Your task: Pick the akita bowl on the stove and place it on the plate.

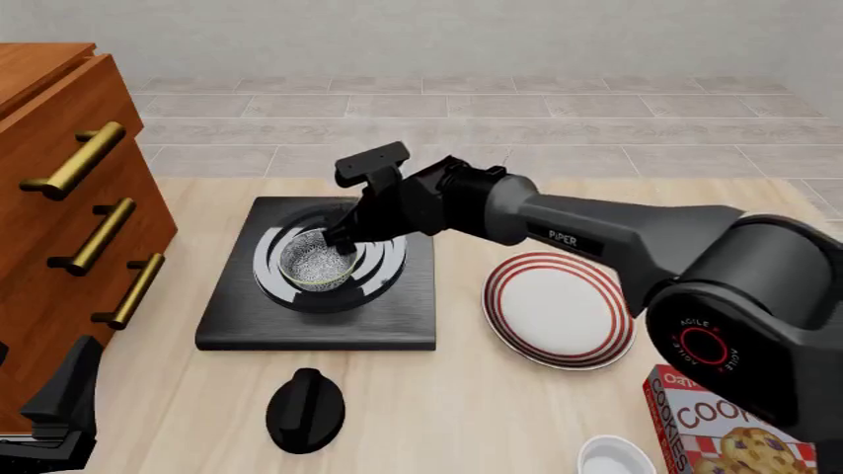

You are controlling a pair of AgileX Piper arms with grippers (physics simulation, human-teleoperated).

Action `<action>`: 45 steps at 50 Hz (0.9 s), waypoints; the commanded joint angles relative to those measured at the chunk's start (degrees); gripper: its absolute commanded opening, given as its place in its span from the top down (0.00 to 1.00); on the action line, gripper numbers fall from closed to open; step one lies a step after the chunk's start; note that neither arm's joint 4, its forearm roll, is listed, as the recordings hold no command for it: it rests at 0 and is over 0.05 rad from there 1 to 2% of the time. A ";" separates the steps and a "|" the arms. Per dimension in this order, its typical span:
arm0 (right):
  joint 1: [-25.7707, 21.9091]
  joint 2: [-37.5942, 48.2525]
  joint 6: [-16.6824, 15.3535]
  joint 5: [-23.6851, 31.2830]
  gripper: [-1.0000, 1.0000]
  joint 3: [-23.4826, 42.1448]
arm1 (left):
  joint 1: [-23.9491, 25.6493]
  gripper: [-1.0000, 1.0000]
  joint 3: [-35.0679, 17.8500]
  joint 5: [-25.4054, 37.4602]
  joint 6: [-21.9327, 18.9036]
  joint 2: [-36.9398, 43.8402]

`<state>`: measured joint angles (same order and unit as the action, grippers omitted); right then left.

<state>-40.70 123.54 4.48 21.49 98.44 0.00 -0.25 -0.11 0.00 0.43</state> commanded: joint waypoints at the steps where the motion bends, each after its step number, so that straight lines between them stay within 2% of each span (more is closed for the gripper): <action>1: -0.12 0.59 0.54 -0.85 0.00 -0.42 | 0.00 0.00 0.00 0.00 0.00 0.00; 36: -0.47 2.88 2.38 -3.05 0.00 -1.09 | 0.00 0.00 0.00 0.00 0.00 0.00; 45: -0.26 3.51 1.74 -2.61 0.00 -0.52 | 0.00 0.00 0.00 0.00 0.00 0.00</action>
<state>-41.06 126.39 6.41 18.84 97.61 0.00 -0.25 -0.11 0.00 0.43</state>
